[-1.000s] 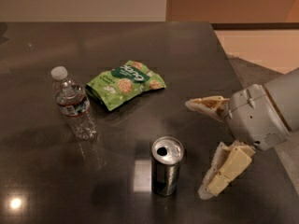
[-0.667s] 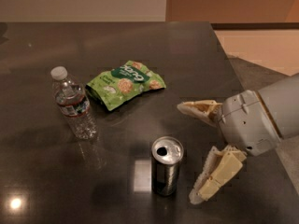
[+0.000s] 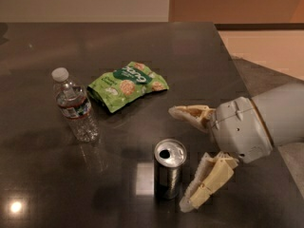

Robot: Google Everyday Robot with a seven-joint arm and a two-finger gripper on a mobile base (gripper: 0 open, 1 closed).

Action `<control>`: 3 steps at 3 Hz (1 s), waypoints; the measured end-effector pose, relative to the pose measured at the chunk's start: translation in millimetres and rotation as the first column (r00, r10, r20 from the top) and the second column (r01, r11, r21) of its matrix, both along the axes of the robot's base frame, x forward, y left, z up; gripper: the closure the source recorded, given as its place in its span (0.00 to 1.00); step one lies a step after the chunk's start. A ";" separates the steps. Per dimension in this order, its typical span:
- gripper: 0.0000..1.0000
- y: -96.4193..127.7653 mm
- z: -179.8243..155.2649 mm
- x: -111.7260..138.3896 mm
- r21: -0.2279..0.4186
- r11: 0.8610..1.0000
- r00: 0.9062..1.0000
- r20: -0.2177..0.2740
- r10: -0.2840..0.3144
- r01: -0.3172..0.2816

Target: Knock redbull can over

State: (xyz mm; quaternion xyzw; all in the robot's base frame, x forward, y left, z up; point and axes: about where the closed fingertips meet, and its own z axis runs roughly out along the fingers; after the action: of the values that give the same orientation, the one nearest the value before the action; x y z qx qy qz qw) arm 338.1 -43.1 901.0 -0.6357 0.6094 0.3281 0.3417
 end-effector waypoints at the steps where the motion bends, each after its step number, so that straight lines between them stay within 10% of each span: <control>1: 0.18 8.3 -1.5 1.4 0.026 1.000 1.000 -0.009 0.015 -0.015; 3: 0.64 12.3 5.0 6.2 0.024 0.999 0.999 -0.024 0.038 -0.038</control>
Offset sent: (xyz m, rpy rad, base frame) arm 0.0085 0.0130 -0.0016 0.0620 0.0351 0.0336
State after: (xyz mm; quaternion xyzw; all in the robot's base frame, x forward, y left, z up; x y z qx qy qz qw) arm 344.4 -30.8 906.0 -0.6389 0.5974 0.3498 0.3354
